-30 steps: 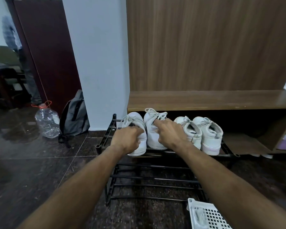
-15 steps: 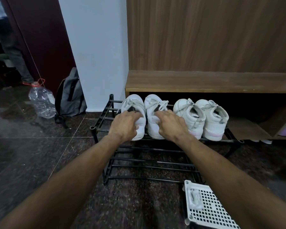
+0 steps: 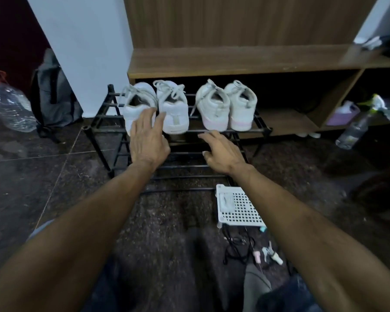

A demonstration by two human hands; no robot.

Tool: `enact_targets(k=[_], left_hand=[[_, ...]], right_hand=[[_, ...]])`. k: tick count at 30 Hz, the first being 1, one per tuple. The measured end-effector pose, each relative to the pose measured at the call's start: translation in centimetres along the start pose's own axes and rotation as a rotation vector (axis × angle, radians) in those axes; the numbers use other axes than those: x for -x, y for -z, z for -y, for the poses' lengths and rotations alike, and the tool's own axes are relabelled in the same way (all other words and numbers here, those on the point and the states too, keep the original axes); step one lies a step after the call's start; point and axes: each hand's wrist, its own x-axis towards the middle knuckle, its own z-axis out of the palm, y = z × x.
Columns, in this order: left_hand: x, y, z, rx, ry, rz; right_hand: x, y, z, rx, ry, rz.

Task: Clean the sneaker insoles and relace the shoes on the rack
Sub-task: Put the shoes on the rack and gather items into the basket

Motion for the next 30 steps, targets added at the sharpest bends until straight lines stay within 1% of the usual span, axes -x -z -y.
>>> enact_targets(k=[2, 4, 7, 10, 13, 15, 17, 20, 22, 24, 25, 27, 29, 30], left_hand=[[2.2, -1.1, -2.1, 0.09, -0.044, 0.066], [5.0, -3.2, -3.9, 0.206, -0.053, 0.208], [10.3, -6.5, -6.0, 0.324, -0.036, 0.524], [16.0, -9.2, -7.2, 0.359, 0.011, 0.833], [20.9, -11.5, -7.1, 0.427, 0.121, 1.083], [23.4, -12.9, -6.4, 0.443, 0.194, 1.171], [25.0, -14.2, -5.6, 0.471, 0.252, 1.233], [26.2, -16.0, -4.3, 0.503, 0.357, 1.266], [26.2, -17.3, -3.6, 0.506, 0.42, 1.265], [25.9, -18.6, -3.4, 0.521, 0.48, 1.254], [25.6, -19.3, -3.5, 0.54, 0.514, 1.236], [24.2, -20.6, -4.1, 0.584, 0.579, 1.174], [22.3, -21.9, -5.0, 0.634, 0.651, 1.1], [21.2, -22.5, -5.4, 0.648, 0.674, 1.072]], right_hand=[[2.7, -1.4, -1.9, -0.038, -0.115, 0.051], [5.4, -3.6, -3.6, -0.088, -0.251, 0.136], [9.5, -7.3, -5.8, -0.13, -0.429, 0.303], [13.2, -10.8, -7.0, -0.163, -0.561, 0.472], [16.3, -14.4, -7.4, -0.219, -0.643, 0.619], [17.8, -16.6, -7.7, -0.252, -0.686, 0.69], [18.8, -18.5, -7.8, -0.274, -0.706, 0.725], [19.5, -20.7, -8.4, -0.238, -0.724, 0.77], [19.6, -22.2, -9.4, -0.228, -0.787, 0.755], [19.0, -22.5, -9.9, -0.211, -0.836, 0.671], [18.6, -22.8, -10.3, -0.21, -0.87, 0.596], [17.3, -22.8, -11.0, -0.307, -1.024, 0.361], [15.6, -23.3, -12.5, -0.539, -1.226, 0.082], [14.9, -23.7, -13.4, -0.658, -1.332, -0.024]])
